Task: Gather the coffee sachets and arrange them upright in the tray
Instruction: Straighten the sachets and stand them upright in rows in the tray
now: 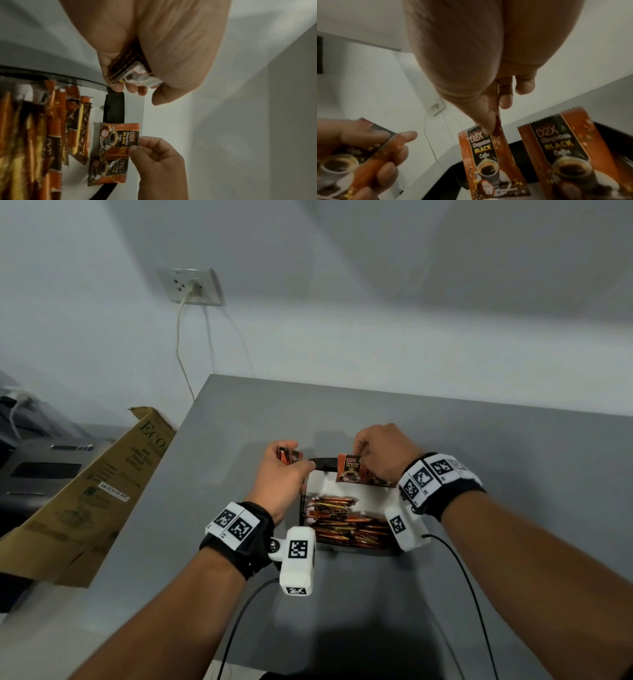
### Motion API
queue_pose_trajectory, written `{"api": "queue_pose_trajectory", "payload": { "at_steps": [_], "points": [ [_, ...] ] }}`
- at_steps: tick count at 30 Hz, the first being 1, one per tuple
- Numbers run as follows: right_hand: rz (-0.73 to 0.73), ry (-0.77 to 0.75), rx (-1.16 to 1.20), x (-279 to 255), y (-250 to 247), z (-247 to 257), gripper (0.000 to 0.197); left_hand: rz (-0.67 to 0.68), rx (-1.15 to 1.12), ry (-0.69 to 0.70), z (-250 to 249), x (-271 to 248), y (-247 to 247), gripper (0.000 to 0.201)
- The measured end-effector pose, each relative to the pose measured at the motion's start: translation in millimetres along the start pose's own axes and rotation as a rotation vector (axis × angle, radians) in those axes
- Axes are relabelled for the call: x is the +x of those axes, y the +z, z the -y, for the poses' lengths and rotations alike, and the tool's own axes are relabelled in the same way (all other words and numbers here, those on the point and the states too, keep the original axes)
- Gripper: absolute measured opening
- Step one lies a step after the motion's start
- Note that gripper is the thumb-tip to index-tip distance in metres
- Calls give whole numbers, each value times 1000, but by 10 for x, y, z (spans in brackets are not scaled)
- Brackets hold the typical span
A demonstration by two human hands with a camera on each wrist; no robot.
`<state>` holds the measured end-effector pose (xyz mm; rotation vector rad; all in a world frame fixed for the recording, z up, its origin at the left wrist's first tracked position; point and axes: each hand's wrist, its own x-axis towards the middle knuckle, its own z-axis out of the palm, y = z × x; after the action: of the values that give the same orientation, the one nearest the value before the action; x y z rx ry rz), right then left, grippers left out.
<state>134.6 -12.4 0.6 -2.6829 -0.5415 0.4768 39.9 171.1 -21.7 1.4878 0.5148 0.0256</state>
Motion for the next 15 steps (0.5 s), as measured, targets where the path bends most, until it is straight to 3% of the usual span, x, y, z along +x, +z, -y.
{"api": "queue_pose_trajectory", "payload": {
  "at_steps": [15],
  "points": [
    [-11, 62, -55, 143, 174, -89, 25, 11, -21, -34, 117, -9, -118, 35]
  ]
}}
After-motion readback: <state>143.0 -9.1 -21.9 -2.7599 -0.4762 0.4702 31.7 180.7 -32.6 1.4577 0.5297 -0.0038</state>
